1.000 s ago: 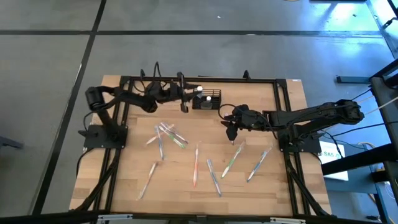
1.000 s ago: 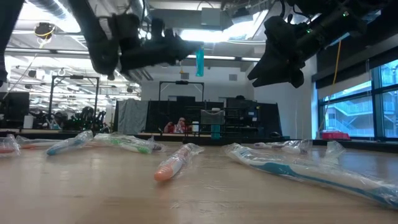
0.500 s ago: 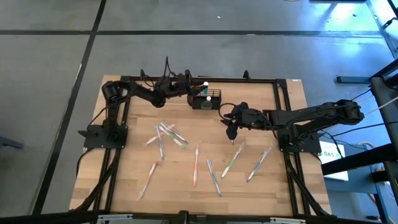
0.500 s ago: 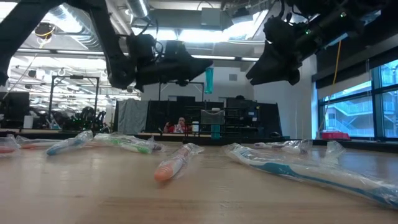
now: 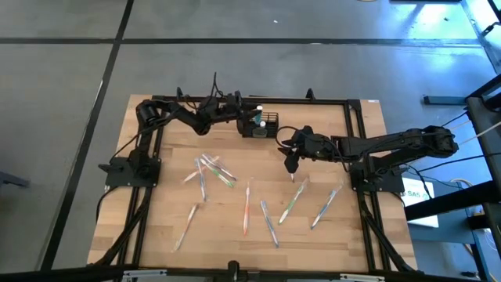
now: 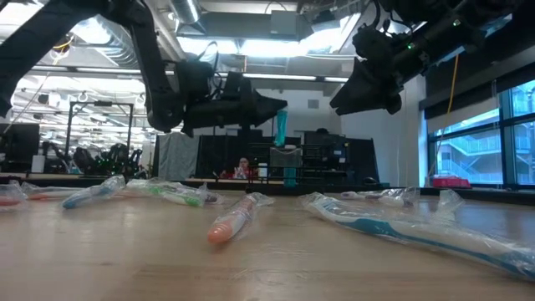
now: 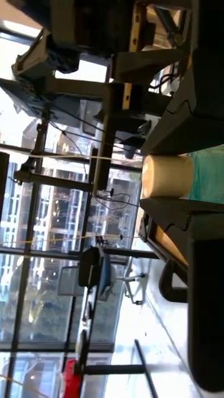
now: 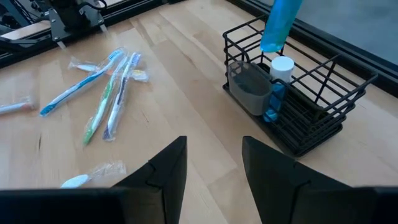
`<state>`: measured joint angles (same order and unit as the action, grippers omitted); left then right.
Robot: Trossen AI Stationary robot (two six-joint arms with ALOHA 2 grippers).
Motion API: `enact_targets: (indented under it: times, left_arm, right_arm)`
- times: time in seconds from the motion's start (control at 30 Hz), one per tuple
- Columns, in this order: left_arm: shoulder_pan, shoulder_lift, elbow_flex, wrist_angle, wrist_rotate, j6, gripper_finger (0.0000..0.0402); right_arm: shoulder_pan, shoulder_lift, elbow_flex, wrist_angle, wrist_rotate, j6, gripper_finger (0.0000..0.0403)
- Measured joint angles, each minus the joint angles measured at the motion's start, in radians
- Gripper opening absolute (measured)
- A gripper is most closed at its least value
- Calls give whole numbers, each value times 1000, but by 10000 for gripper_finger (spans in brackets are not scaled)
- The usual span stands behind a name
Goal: Pick & Place toothbrushing station
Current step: Put the mouthwash into the middle section of the wire organizer
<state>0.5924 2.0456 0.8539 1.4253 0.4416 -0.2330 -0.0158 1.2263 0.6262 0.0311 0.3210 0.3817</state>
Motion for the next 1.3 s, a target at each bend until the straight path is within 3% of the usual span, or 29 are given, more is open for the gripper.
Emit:
enact_targets:
  times: [0.53, 1.3]
  left_arm:
    - [-9, 1, 0, -120, -1, 91, 93]
    - [-35, 1, 0, -150, -65, 133, 93]
  right_arm:
    - [0, 0, 0, 0, -4, 26, 158]
    - [0, 0, 0, 70, -9, -28, 158]
